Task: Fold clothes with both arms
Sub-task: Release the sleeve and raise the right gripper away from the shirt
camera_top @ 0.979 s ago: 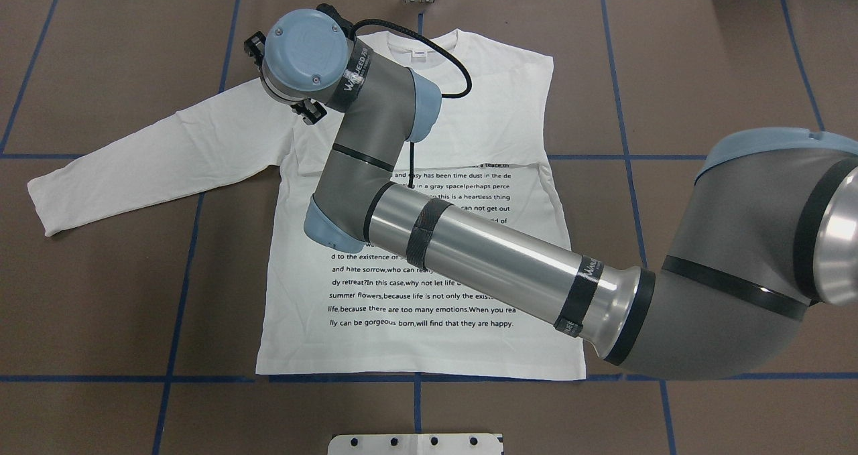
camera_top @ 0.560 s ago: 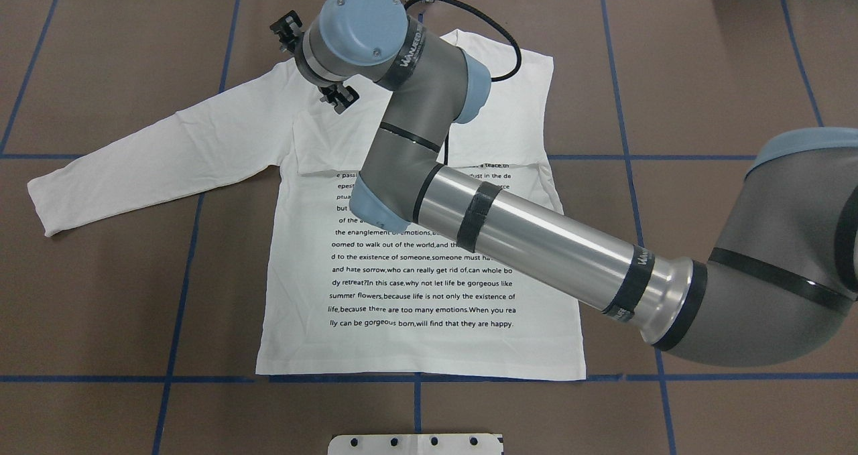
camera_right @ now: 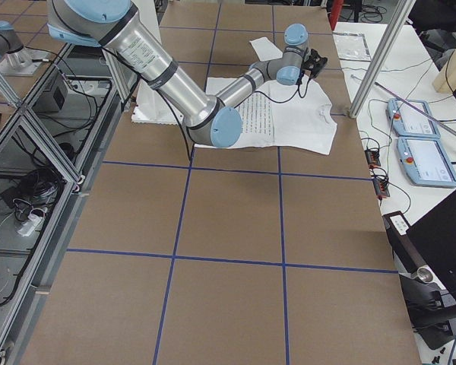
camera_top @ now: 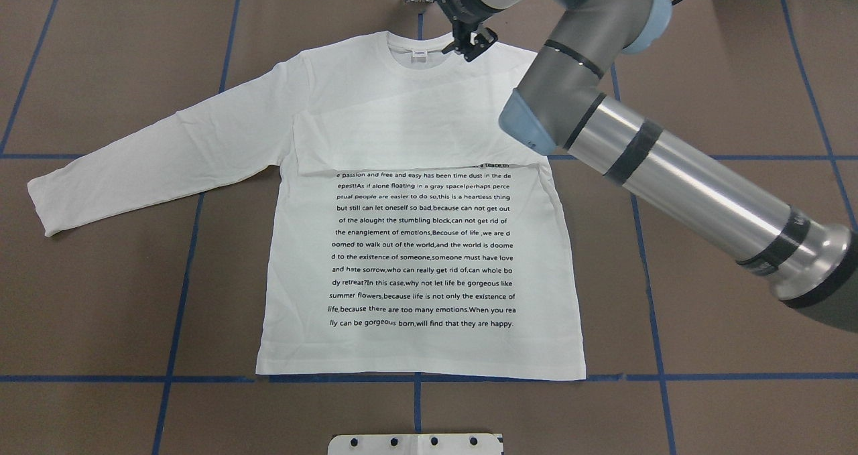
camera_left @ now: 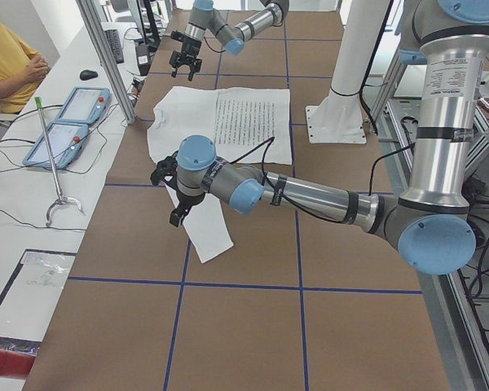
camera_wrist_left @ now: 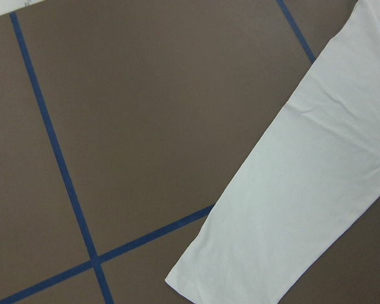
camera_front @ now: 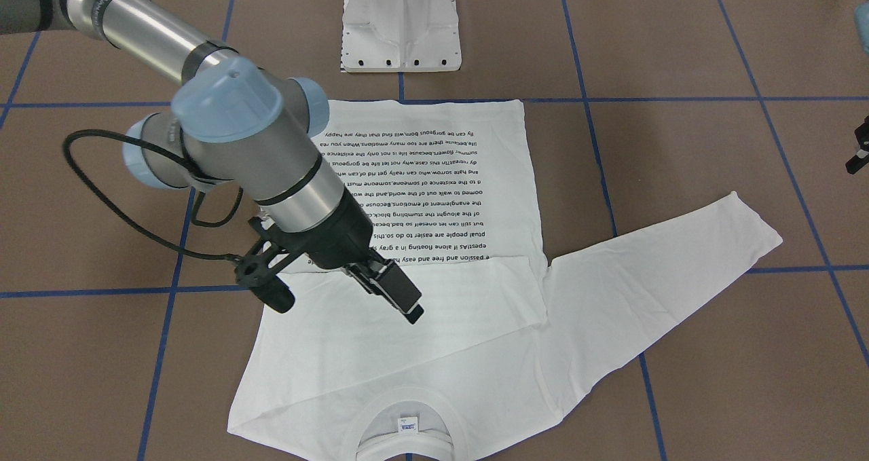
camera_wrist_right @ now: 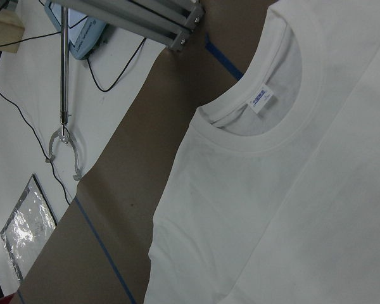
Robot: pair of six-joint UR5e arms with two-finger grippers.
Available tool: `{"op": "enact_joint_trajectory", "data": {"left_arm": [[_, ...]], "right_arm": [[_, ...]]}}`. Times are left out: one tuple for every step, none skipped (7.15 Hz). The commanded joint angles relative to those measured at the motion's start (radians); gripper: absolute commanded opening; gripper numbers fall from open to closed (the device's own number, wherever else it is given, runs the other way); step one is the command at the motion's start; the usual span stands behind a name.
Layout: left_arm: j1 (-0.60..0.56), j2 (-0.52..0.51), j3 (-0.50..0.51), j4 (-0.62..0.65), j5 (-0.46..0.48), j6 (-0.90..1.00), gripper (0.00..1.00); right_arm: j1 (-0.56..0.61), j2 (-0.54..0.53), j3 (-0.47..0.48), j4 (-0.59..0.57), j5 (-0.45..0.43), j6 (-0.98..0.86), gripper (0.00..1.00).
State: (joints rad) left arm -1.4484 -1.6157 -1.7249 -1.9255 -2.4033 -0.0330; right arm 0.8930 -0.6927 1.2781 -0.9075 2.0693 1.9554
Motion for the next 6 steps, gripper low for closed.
{"op": "enact_joint_trajectory", "data": {"left_arm": [[0.005,-0.006,0.130,-0.045,0.001,0.004,1.00],[0.026,-0.025,0.250,-0.116,0.001,0.001,1.00],[0.028,-0.071,0.352,-0.144,0.000,-0.040,1.00],[0.048,-0.154,0.449,-0.145,-0.006,-0.179,0.94],[0.096,-0.159,0.473,-0.144,-0.005,-0.227,0.91],[0.147,-0.156,0.510,-0.144,-0.002,-0.228,0.88]], "right_arm": [[0.156,-0.214,0.128,0.001,0.226,-0.188,1.00],[0.193,-0.329,0.182,0.001,0.239,-0.298,1.00],[0.217,-0.403,0.214,0.001,0.242,-0.350,1.00],[0.242,-0.448,0.221,0.004,0.245,-0.381,1.00],[0.244,-0.488,0.234,0.005,0.247,-0.409,1.00],[0.244,-0.519,0.257,0.007,0.247,-0.420,1.00]]}}
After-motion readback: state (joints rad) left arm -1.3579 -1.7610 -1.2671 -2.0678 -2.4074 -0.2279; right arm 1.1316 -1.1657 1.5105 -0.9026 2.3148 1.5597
